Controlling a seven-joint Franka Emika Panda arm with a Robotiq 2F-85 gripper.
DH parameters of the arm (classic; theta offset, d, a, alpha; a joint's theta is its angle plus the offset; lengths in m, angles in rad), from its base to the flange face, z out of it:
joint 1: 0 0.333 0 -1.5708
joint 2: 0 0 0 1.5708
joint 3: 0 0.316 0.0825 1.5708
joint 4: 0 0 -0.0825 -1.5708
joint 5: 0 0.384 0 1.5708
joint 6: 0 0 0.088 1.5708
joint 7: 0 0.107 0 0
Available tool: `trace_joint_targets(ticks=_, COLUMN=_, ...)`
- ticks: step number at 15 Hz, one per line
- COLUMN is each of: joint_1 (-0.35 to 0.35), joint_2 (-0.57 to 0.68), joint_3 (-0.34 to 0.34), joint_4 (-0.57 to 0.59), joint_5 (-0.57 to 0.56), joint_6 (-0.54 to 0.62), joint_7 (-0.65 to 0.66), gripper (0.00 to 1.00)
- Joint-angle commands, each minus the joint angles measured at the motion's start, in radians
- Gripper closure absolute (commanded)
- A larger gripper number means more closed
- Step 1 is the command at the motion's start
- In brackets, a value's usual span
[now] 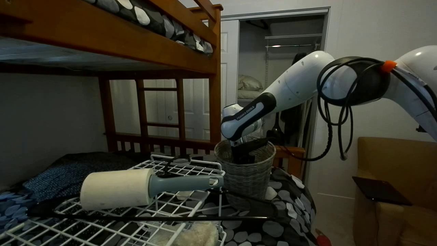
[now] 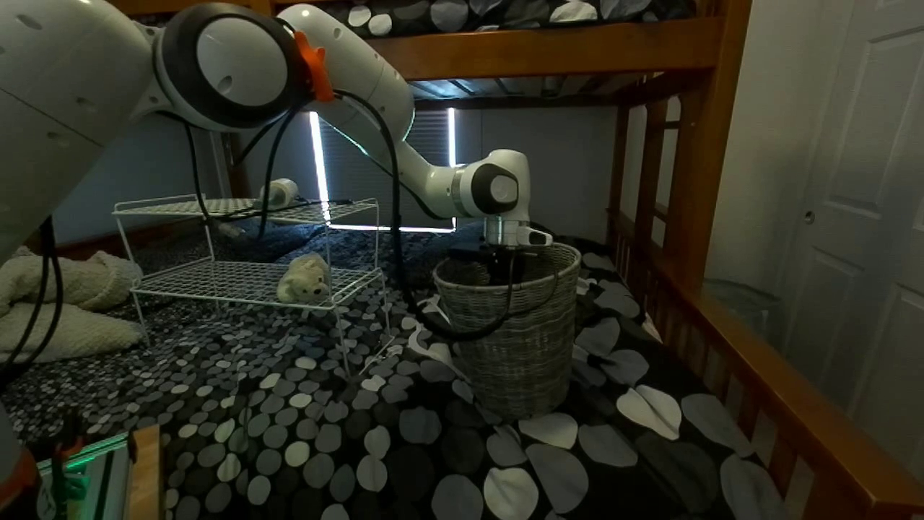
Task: Pick up the white bedsheet from the brown basket and put it on the top white rack
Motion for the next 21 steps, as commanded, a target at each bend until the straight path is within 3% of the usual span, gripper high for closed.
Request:
trace_joint_targets(ticks=1, joint_1=0.009, joint_2=-0.008, joint_3=-0.016, joint_4=0.017, joint_5=0.009, joint_6=-0.054, joint_7=0.009, gripper=1.0)
trace_joint_targets(ticks=6, joint_1=0.002, joint_2=-0.085, joint_3=-0.013, joint_4=-0.016, joint_5=0.019, joint_6=-0.071, joint_7=0.007, gripper=0.98)
trace_joint_targets(ticks=13, joint_1=-0.005, joint_2=-0.328, joint_3=-0.004, joint_4=-0.156, joint_5=0.038, joint_6=-0.026, joint_7=0.023, gripper=0.98)
trace_joint_targets(ticks=17, joint_1=-0.007, joint_2=-0.513, joint_3=0.011, joint_4=-0.281, joint_5=0.049, joint_6=0.055, joint_7=0.016, gripper=0.98)
trace_joint_targets(ticks=21, joint_1=-0.004, joint_2=-0.701, joint_3=0.042, joint_4=-0.438, joint_5=0.043, joint_6=0.242, joint_7=-0.031, gripper=0.98)
